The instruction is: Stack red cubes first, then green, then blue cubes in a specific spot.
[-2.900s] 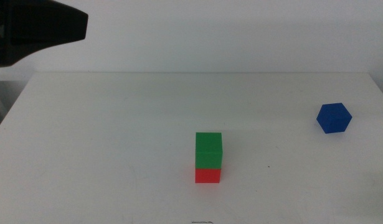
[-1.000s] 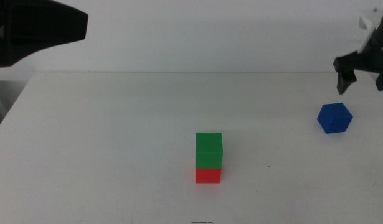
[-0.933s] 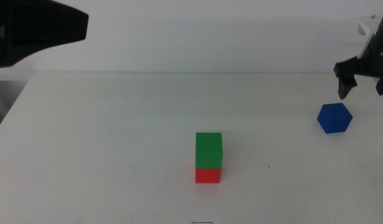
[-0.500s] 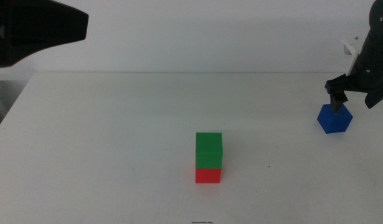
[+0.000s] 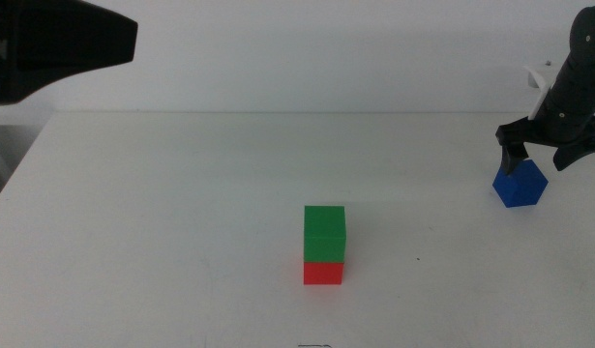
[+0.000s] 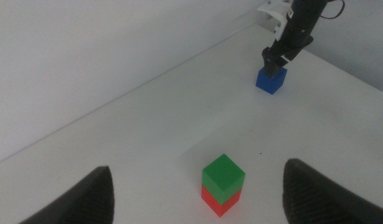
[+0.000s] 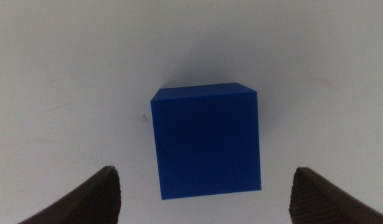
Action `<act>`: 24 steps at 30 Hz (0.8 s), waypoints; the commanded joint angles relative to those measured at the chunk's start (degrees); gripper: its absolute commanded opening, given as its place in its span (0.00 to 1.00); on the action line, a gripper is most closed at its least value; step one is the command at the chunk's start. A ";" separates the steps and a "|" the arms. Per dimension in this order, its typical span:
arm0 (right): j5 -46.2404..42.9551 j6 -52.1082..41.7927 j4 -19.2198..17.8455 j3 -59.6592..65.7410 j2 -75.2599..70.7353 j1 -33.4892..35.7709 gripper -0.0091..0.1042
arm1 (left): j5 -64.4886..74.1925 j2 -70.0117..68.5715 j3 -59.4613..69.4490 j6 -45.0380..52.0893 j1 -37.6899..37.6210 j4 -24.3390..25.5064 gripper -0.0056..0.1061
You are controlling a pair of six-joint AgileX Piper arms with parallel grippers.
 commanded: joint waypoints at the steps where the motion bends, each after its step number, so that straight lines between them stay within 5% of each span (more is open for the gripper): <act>1: -1.22 -0.70 -0.22 -1.84 -3.38 -0.50 0.81 | -3.47 -0.13 -1.33 -0.09 0.10 -2.12 0.87; 8: -2.82 -0.70 -0.92 -1.84 -3.38 -0.60 0.75 | -3.47 -0.13 -1.33 -0.09 0.10 -2.12 0.87; 24: -4.03 -0.04 -0.05 -1.84 1.04 -0.61 0.77 | -3.47 -0.13 -1.33 -0.09 0.10 -2.12 0.87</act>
